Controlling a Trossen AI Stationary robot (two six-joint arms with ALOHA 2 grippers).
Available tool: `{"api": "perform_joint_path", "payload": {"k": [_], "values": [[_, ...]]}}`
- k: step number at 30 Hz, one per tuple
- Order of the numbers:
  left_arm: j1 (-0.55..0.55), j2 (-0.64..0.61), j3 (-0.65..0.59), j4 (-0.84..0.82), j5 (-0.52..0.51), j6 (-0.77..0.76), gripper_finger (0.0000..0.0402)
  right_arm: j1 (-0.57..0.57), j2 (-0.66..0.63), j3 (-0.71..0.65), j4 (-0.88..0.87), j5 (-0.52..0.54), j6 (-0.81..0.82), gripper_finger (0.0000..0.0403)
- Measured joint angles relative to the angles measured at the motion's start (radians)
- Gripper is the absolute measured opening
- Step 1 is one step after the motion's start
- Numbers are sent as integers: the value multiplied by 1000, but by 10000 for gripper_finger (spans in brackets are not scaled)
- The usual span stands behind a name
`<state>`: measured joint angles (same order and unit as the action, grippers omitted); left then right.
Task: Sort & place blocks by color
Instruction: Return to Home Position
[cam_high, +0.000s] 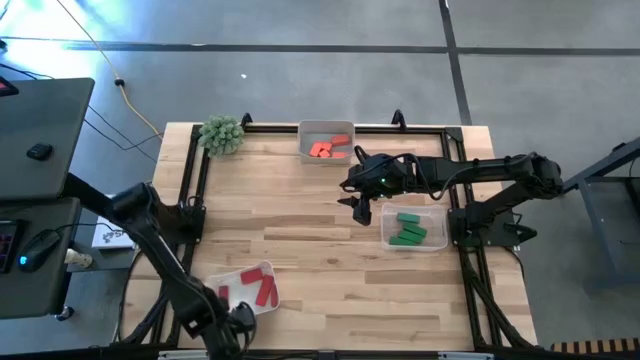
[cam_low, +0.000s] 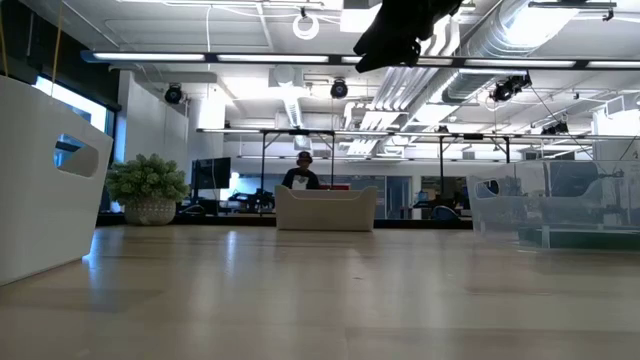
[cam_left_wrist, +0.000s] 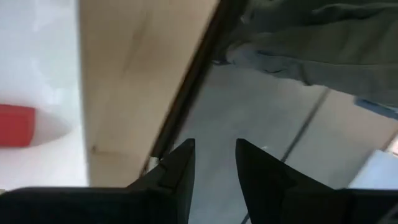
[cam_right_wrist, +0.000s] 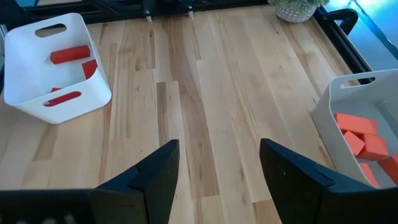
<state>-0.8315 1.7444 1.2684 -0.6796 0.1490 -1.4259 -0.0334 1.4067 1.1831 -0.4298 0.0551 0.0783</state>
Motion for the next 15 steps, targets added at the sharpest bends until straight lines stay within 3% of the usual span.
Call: {"api": "perform_joint_path", "payload": {"k": [15], "values": [[-2, 83, -1, -170, 2, -30, 103, 0, 0, 0, -8, 1, 0, 211]]}}
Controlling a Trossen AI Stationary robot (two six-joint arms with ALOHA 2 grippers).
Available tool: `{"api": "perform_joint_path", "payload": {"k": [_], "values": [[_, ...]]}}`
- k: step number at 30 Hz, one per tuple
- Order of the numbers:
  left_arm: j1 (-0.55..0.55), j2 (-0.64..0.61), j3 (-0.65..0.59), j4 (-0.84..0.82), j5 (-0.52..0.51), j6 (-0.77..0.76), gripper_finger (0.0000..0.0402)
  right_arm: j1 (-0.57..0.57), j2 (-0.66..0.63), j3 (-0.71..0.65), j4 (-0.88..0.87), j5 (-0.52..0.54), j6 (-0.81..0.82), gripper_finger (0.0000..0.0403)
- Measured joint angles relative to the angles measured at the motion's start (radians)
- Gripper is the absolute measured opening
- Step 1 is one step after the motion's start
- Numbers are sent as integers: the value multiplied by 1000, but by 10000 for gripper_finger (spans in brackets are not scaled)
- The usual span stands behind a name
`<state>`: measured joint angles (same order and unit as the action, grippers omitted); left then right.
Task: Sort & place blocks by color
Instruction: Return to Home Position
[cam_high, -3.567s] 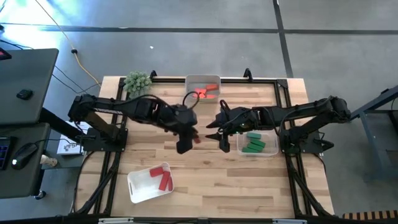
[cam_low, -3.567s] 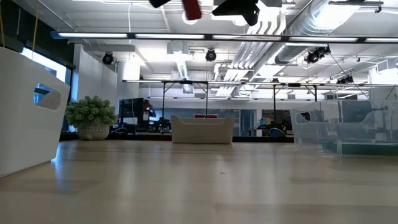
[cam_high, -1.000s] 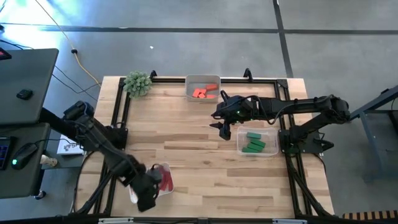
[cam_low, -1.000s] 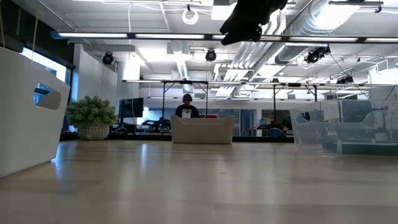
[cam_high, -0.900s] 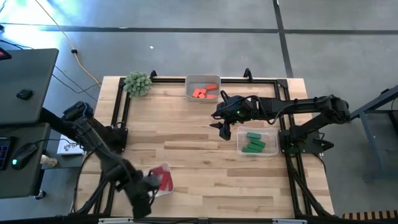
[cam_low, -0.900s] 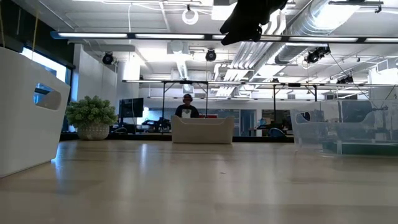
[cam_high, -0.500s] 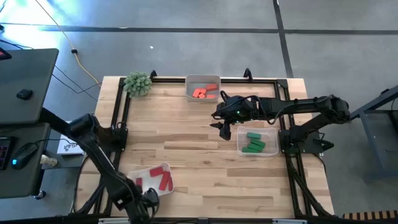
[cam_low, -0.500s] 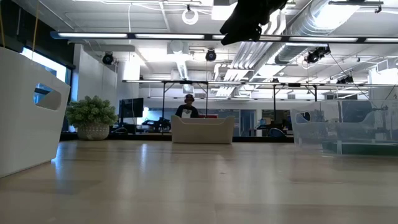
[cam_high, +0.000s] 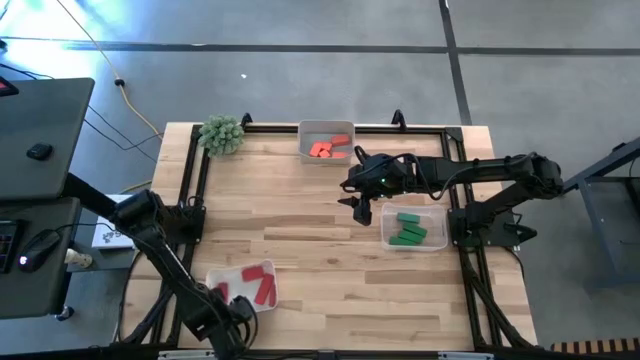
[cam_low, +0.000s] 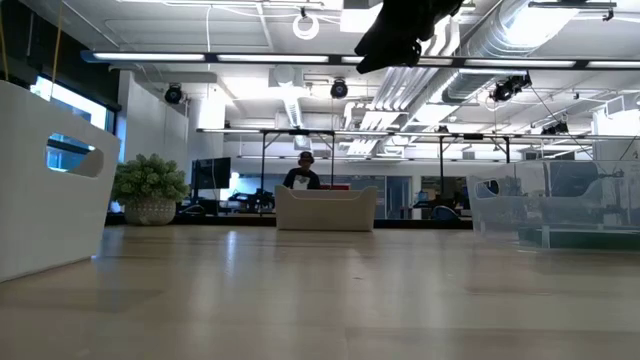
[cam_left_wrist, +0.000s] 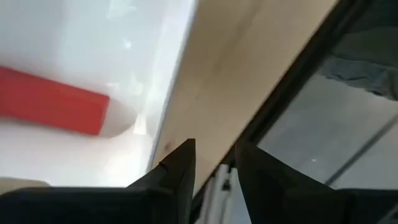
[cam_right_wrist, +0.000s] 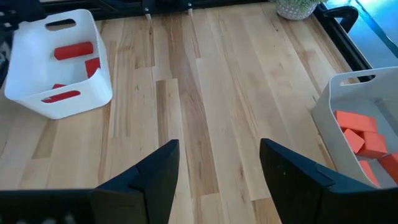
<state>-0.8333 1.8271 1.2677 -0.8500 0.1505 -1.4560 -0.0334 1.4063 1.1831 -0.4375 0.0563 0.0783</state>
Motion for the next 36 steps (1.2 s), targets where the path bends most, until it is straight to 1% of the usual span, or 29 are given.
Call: {"api": "perform_joint_path", "payload": {"k": [3, 10, 18, 27, 31, 36], "values": [[0, 0, 0, -54, 3, 1, 103, 0, 0, 0, 0, 0, 1, 211], [7, 0, 0, -93, 6, 35, 103, 0, 0, 0, 0, 0, 3, 211], [23, 0, 0, -194, 3, 45, 103, 0, 0, 0, 0, 0, 0, 211], [35, -21, 0, -152, 14, 23, 103, 0, 0, 0, -1, 0, 0, 211], [34, -63, 0, -132, 16, -11, 103, 0, 0, 0, -10, 0, 0, 211], [35, -141, 0, -121, -22, -46, 103, 0, 0, 0, -16, 0, 8, 211]]}}
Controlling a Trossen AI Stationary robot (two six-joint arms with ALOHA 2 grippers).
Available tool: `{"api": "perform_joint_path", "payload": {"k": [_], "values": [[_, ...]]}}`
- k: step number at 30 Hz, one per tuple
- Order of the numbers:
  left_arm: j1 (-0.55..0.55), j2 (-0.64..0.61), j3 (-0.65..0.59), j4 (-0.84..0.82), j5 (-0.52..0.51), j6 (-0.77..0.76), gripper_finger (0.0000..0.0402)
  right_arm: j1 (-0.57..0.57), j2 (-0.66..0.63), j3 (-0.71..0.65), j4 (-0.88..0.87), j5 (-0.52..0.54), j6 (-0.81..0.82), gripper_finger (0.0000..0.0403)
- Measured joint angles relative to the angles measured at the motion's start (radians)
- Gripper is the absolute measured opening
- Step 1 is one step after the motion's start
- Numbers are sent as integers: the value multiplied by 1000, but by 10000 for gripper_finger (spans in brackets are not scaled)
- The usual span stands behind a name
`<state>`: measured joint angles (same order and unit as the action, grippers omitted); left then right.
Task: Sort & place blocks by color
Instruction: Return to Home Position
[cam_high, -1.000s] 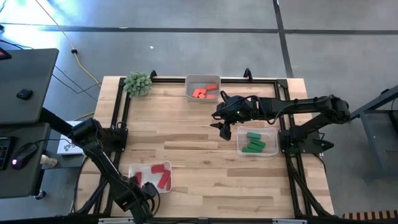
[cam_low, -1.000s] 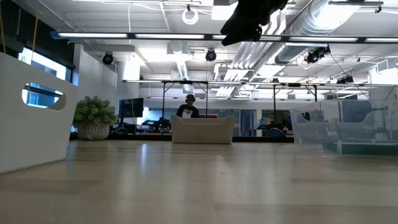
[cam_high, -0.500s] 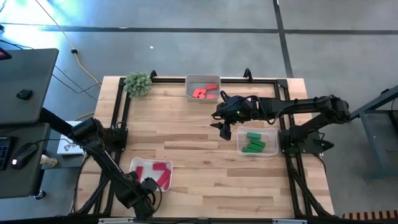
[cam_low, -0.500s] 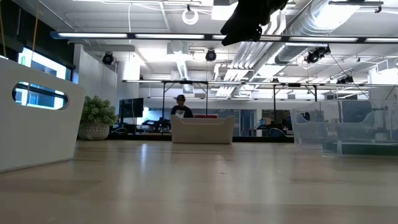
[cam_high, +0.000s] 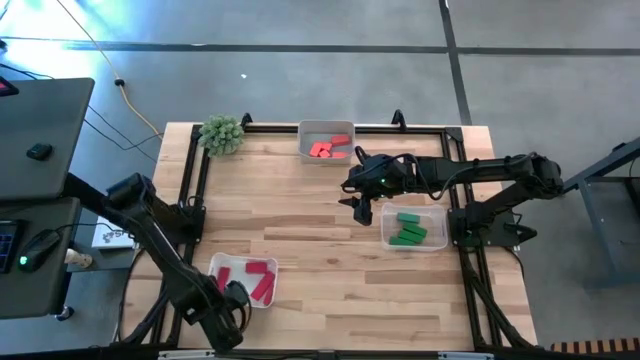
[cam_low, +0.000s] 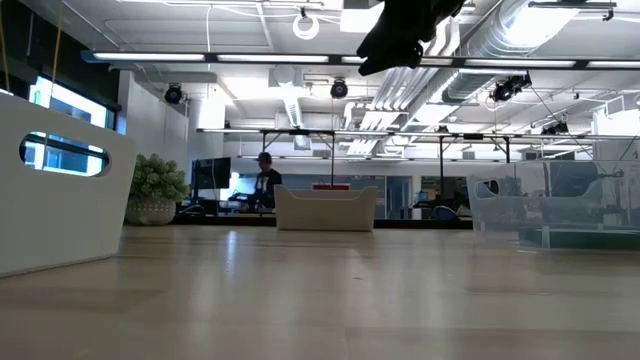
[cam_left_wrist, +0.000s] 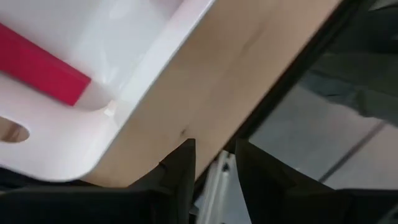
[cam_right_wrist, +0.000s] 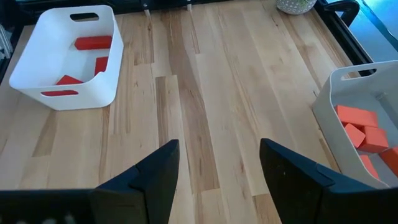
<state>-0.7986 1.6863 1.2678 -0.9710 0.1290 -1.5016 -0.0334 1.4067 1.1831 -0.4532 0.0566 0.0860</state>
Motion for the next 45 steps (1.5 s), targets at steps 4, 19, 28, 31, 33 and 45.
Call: {"api": "perform_joint_path", "payload": {"k": [4, 19, 28, 31, 33, 45], "values": [[10, -75, 0, -3, -79, 8, 103, 0, 0, 0, 1, 0, 2, 211], [335, -372, 0, 87, -547, 603, 103, -1, 0, 0, 10, 3, 71, 211], [536, -431, 0, 459, -422, 1153, 103, -1, 0, 0, 10, 47, 216, 211], [587, -432, -10, 485, -346, 1254, 103, -1, 0, 0, 10, 68, 252, 211], [620, -434, -56, 490, -295, 1278, 103, -1, 0, 0, 11, 66, 268, 211], [764, -687, -437, 804, -133, 1278, 103, -1, 1, 0, 47, 41, 488, 211]]}}
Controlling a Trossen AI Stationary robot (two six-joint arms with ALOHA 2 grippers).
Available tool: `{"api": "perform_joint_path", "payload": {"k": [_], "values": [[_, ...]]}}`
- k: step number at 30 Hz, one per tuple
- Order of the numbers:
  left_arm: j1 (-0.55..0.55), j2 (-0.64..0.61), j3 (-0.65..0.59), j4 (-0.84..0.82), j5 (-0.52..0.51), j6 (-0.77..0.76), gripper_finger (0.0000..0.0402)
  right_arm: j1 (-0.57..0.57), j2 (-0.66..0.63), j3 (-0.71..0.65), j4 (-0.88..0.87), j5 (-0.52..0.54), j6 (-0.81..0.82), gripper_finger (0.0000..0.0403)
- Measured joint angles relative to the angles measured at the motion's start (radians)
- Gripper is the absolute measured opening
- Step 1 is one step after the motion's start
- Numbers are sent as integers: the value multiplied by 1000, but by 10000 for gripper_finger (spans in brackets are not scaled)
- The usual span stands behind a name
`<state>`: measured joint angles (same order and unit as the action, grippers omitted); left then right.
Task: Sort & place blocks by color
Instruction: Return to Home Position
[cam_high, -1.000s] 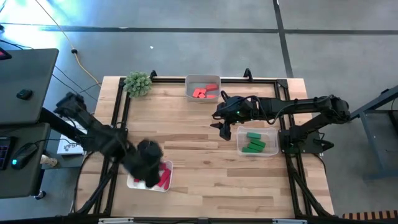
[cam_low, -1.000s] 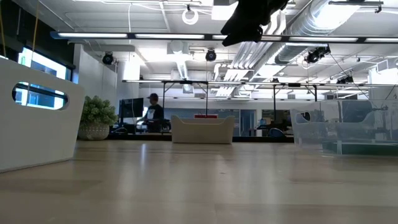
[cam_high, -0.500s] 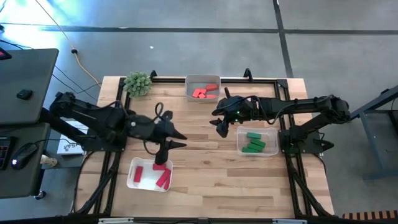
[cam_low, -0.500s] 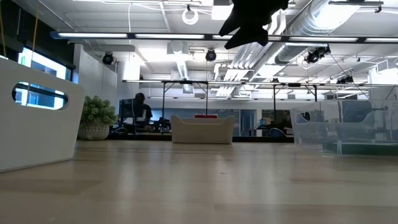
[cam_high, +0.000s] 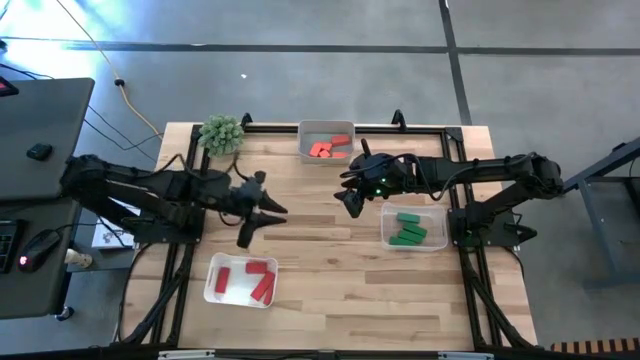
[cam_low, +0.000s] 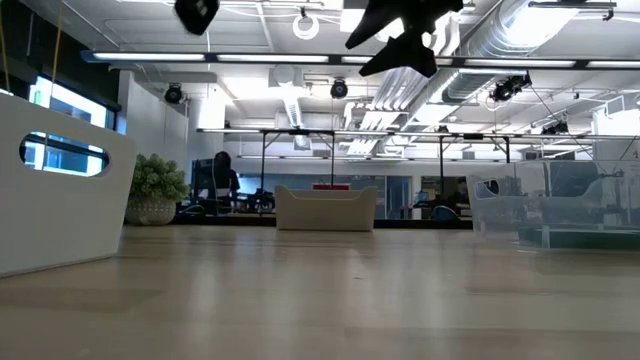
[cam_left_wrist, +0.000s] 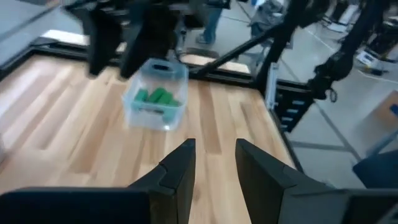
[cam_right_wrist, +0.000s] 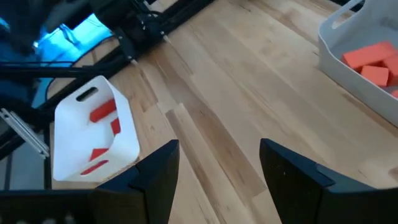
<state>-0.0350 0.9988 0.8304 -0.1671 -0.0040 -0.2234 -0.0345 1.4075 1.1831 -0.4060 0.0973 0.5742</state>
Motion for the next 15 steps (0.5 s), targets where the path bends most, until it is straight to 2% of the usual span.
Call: {"api": "perform_joint_path", "payload": {"k": [8, 15], "values": [[14, -246, -216, 16, -7, 1, 103, 0, 0, 0, -1, 0, -30, 211], [14, -459, -406, 95, -7, -43, 103, 6, 0, 0, 0, 0, 54, 211]]}}
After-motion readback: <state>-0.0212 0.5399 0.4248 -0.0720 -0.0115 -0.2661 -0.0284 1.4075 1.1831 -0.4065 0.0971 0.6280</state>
